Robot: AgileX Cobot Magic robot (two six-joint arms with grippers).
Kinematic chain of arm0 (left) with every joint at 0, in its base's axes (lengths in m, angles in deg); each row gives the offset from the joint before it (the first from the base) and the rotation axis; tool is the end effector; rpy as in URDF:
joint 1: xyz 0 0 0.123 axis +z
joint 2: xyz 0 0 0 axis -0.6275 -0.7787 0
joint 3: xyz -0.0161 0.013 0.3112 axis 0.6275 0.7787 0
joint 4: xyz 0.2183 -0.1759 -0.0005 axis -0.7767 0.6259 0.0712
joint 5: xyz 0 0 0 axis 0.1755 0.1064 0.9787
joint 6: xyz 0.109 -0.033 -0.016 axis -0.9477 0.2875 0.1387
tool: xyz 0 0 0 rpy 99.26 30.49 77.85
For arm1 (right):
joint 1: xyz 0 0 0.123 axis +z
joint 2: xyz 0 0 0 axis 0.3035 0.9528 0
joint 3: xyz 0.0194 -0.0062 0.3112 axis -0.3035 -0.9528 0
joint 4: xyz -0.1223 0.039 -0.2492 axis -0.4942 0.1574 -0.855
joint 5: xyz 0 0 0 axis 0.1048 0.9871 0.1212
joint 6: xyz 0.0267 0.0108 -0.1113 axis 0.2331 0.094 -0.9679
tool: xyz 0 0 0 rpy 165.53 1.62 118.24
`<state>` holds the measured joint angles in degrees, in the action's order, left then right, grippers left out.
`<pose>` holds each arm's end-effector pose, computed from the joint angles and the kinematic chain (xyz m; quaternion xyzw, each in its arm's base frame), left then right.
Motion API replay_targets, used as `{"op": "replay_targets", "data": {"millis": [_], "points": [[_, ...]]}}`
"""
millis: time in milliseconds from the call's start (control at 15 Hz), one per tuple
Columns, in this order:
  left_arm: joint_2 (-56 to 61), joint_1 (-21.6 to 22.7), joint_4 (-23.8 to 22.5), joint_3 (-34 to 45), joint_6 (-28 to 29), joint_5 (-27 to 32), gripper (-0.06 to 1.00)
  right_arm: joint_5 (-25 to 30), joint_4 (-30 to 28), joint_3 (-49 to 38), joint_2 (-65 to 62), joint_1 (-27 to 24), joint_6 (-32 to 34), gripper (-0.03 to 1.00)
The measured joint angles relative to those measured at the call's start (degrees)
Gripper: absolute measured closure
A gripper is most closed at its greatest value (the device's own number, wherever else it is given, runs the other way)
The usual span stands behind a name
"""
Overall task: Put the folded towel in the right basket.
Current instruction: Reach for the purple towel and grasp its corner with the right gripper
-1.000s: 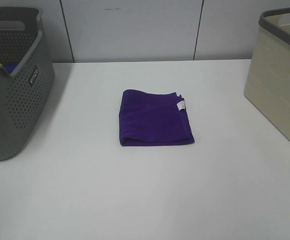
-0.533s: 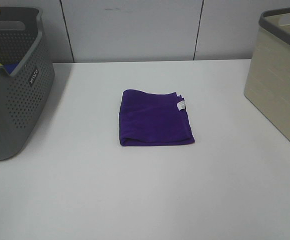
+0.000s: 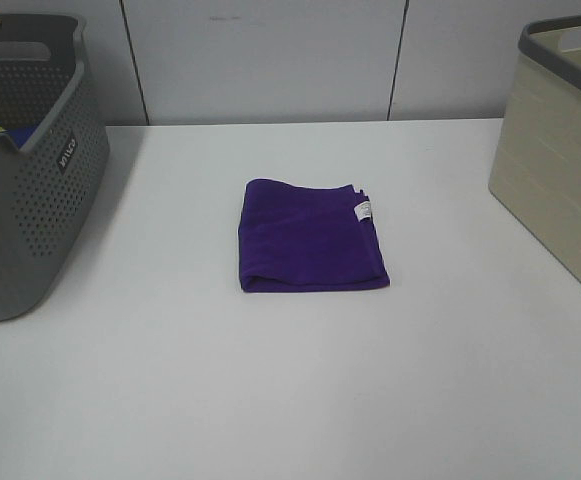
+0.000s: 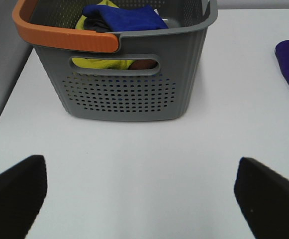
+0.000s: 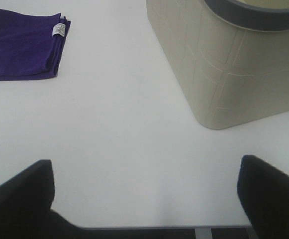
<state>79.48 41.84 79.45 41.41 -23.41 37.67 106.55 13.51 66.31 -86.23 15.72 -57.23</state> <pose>0.0147 -0.0002 0.2817 -0.0116 0.8474 0.0151 0.5306 0.0172 -0.0006 0.2649 -0.0044 0.8742 -0.0190 0.4852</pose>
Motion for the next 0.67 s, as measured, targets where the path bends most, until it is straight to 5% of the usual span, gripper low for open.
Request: {"op": "replay_targets", "data": {"millis": [267, 467, 667], "points": [[0.0, 0.0, 0.0, 0.0, 0.0, 0.0, -0.05, 5.8, 4.7, 15.5, 28.9, 0.0, 0.3, 0.01], [0.0, 0.0, 0.0, 0.0, 0.0, 0.0, -0.05, 6.2, 9.1, 32.0, 55.3, 0.0, 0.3, 0.01], [0.0, 0.0, 0.0, 0.0, 0.0, 0.0, -0.05, 6.0, 16.2, 38.8, 70.0, 0.0, -0.4, 0.01]]}}
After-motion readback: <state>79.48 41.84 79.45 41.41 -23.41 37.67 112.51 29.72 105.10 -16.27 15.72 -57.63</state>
